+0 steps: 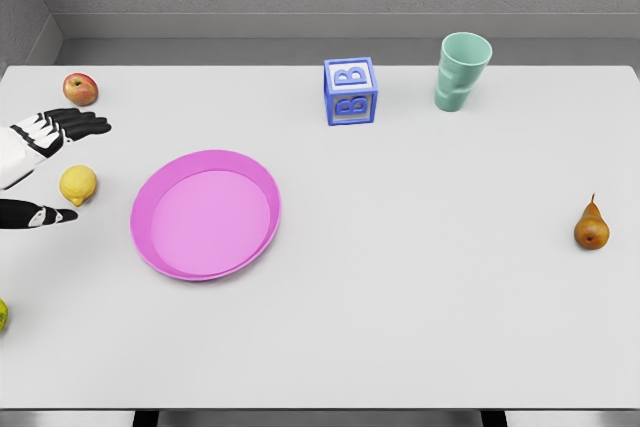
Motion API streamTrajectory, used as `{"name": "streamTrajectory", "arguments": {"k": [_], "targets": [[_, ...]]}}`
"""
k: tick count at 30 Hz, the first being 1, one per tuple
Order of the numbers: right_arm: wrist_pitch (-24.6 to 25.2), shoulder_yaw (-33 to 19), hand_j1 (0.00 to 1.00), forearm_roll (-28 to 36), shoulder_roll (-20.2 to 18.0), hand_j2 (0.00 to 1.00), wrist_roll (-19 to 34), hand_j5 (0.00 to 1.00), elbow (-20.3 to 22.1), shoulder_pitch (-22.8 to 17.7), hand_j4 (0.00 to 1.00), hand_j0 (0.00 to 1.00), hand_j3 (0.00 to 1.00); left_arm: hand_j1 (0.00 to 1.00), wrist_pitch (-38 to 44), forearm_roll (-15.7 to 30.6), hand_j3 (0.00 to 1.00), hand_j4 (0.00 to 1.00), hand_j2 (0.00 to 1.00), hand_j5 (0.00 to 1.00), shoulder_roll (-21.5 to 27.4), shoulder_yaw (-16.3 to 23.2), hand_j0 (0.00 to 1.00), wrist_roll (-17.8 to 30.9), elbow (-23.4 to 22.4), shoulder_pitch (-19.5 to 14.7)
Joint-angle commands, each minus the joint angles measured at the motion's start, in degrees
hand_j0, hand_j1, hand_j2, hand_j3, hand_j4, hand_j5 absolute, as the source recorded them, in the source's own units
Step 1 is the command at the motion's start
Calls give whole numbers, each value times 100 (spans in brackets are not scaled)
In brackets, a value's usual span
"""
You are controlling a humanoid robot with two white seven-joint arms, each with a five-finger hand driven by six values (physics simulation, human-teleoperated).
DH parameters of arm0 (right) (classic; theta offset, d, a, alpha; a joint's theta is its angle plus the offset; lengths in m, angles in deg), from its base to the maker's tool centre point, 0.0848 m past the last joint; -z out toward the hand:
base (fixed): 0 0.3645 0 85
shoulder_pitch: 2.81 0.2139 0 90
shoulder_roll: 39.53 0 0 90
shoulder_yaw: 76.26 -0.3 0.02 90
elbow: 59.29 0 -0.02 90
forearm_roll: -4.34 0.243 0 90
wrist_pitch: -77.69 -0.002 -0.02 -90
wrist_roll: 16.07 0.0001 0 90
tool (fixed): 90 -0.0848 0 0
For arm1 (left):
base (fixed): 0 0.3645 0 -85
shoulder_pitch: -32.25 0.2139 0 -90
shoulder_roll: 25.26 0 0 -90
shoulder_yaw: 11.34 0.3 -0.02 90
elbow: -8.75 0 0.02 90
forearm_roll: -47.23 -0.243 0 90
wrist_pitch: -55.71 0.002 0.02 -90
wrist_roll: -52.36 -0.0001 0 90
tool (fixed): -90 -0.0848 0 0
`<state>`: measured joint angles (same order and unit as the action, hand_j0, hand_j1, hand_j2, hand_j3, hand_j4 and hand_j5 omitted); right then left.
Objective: Put the lemon on the plate with left arm
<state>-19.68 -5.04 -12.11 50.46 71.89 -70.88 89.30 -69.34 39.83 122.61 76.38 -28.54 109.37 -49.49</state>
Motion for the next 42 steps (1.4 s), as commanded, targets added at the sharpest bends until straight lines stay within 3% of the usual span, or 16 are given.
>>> {"name": "streamTrajectory", "arguments": {"k": [1, 3, 8, 13, 16, 18, 20, 24, 27, 30, 32, 35, 40, 42], "targets": [[-10, -11, 100, 1, 0, 100, 2, 100, -1, 0, 100, 100, 100, 100, 5, 37, 100, 100, 100, 100, 5, -18, 100, -5, 2, 0], [-2, 15, 100, 1, 0, 100, 2, 100, -1, 0, 100, 100, 100, 100, 5, 19, 100, 100, 100, 100, 5, -36, 100, 13, -7, 0], [-2, 15, 100, 1, 0, 100, 2, 100, -1, 0, 100, 100, 100, 100, 5, -25, 100, 100, 100, 100, 14, -36, 100, 856, -191, 9], [-2, 15, 100, 1, 0, 100, 2, 100, -1, 0, 100, 100, 100, 100, 5, -218, 100, 100, 100, 100, 172, -27, 100, 918, -595, -26], [-2, 15, 100, 1, 0, 100, 2, 100, -1, 0, 100, 100, 100, 100, 5, -306, 100, 100, 100, 100, 480, 245, 100, 909, -886, -141], [-2, 15, 100, 1, 0, 100, 2, 100, -1, 0, 100, 100, 100, 100, 5, -719, 100, 100, 100, 100, 515, 491, 100, 909, -895, -465], [-2, 15, 100, 1, 0, 100, 2, 100, -1, 0, 100, 100, 100, 100, 5, -895, 100, 100, 100, 100, 436, 1203, 100, 909, -912, -1089], [-2, 15, 100, 1, 0, 100, 2, 100, -1, 0, 100, 100, 100, 100, 5, -1185, 100, 100, 100, 100, 40, 2003, 100, 909, -1404, -2013], [-2, 15, 100, 1, 0, 100, 2, 100, -1, 0, 100, 100, 100, 100, 5, -1211, 100, 100, 100, 100, 137, 2021, 100, 918, -1431, -2057], [-2, 15, 100, 1, 0, 100, 2, 100, -1, 0, 100, 100, 100, 100, 5, -1220, 100, 100, 100, 100, 260, 2021, 100, 927, -1826, -2065], [-2, 15, 100, 1, 0, 100, 2, 100, -1, 0, 100, 100, 100, 100, 5, -1826, 100, 100, 100, 100, 199, 2047, 100, 997, -1844, -2258], [-2, 15, 100, 1, 0, 100, 2, 100, -1, 0, 100, 100, 100, 100, 5, -1897, 100, 100, 100, 100, 172, 2056, 100, 997, -2107, -2312], [-2, 15, 100, 1, 0, 100, 2, 100, -1, 0, 100, 100, 100, 100, 5, -1906, 100, 100, 100, 100, 137, 2109, 100, 1006, -2178, -2408], [-2, 15, 100, 1, 0, 100, 2, 100, -1, 0, 100, 100, 100, 100, 5, -2371, 100, 100, 100, 100, -205, 2126, 100, 1041, -2529, -2733]]}}
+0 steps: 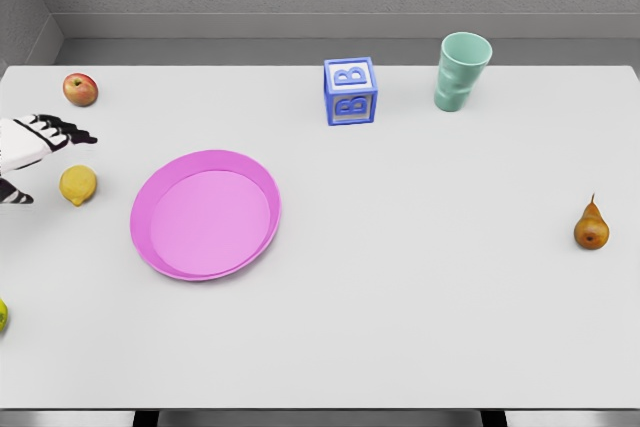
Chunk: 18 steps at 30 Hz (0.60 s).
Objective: Put the lemon on the plate with left arm
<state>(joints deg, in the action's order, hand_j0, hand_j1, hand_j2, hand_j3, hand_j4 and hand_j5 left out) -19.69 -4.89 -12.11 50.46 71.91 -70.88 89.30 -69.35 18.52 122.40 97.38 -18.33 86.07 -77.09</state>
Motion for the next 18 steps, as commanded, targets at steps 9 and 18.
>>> {"name": "streamTrajectory", "arguments": {"k": [9, 18], "targets": [[0, 0, 100, 1, 0, 100, 1, 100, -1, 0, 100, 100, 100, 100, 6, -487, 100, 100, 100, 100, -642, 194, 100, 29, -269, -193], [0, 0, 100, 1, 0, 100, 1, 100, -1, 0, 100, 100, 100, 100, 6, -716, 100, 100, 100, 100, -660, 211, 100, 29, -287, -193]]}}
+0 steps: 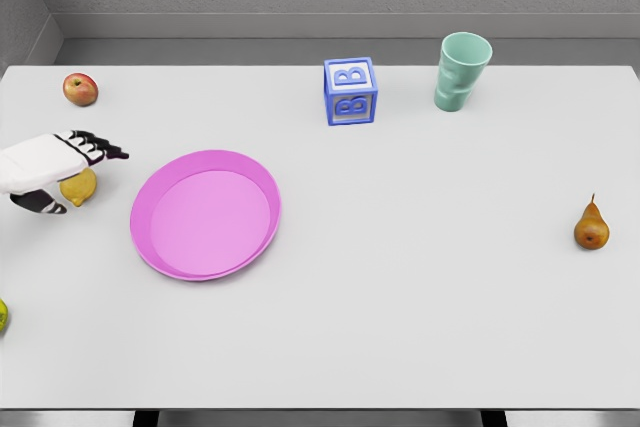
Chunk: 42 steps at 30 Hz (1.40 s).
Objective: Put the lemon on the plate with left arm
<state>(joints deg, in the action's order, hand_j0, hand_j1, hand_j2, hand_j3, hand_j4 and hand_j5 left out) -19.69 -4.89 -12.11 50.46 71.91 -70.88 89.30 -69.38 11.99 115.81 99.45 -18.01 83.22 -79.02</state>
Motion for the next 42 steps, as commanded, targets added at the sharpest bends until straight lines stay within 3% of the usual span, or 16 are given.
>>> {"name": "streamTrajectory", "arguments": {"k": [1, 14, 22, 32, 42], "targets": [[0, 0, 100, 1, 0, 100, 1, 100, -1, 0, 100, 100, 100, 100, 9, -80, 100, 100, 100, 100, 0, 4, 100, -3, -20, -9], [0, 0, 100, 1, 0, 100, 1, 100, -1, 0, 100, 100, 100, 100, 9, -616, 100, 100, 100, 100, -193, 22, 100, -3, -108, -9], [0, 0, 100, 1, 0, 100, 1, 100, -1, 0, 100, 100, 100, 91, 9, -888, 91, 91, 91, 91, -193, 110, 91, 94, -99, -97], [0, 0, 100, 1, 0, 100, 1, 100, -1, 0, 100, 100, 100, 87, 9, -932, 87, 87, 87, 87, -123, 417, 87, 94, -108, -255], [0, 0, 100, 1, 0, 100, 1, 100, -1, 0, 100, 100, 100, 81, 9, -1064, 81, 81, 81, 81, -62, 417, 81, 94, -143, -264]]}}
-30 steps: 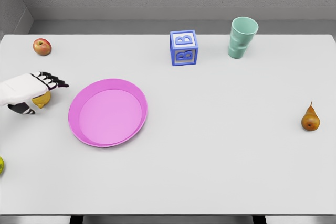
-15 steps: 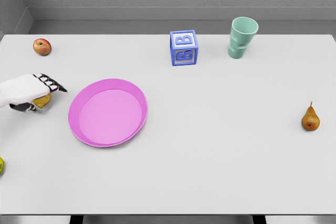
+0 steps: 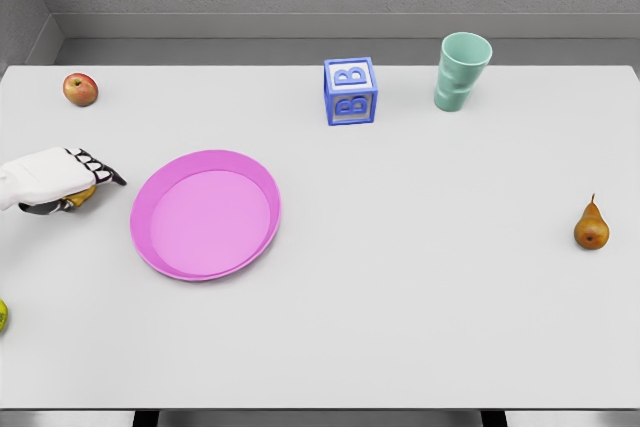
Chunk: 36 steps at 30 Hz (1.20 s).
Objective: Put the lemon on the plate with left arm
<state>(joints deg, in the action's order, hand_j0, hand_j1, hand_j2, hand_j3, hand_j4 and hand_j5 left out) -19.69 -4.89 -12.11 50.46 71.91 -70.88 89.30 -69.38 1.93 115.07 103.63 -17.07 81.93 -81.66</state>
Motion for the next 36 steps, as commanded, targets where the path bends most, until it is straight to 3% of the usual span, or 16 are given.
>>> {"name": "streamTrajectory", "arguments": {"k": [1, 9, 14, 28, 36], "targets": [[0, 0, 100, 1, 0, 100, 1, 100, -1, 0, 100, 100, 100, 79, 9, -58, 79, 79, 79, 79, 56, -1, 79, 0, -14, 0], [0, 0, 100, 1, 0, 100, 1, 100, -1, 0, 100, 100, 100, 59, 9, -85, 59, 59, 59, 59, 82, -1, 59, 123, -13, -9], [0, 0, 100, 1, 0, 100, 1, 100, -1, 0, 100, 100, 100, 53, 9, -67, 53, 53, 53, 53, 82, -1, 53, 123, 4, -18], [0, 0, 100, 1, 0, 100, 1, 100, -1, 0, 100, 100, 100, 54, 9, 126, 54, 54, 54, 54, 20, -80, 54, 114, 171, -378], [0, 0, 100, 1, 0, 100, 1, 100, -1, 0, 100, 100, 100, 53, 9, 583, 53, 53, 53, 53, 12, -89, 53, 114, 821, -369]]}}
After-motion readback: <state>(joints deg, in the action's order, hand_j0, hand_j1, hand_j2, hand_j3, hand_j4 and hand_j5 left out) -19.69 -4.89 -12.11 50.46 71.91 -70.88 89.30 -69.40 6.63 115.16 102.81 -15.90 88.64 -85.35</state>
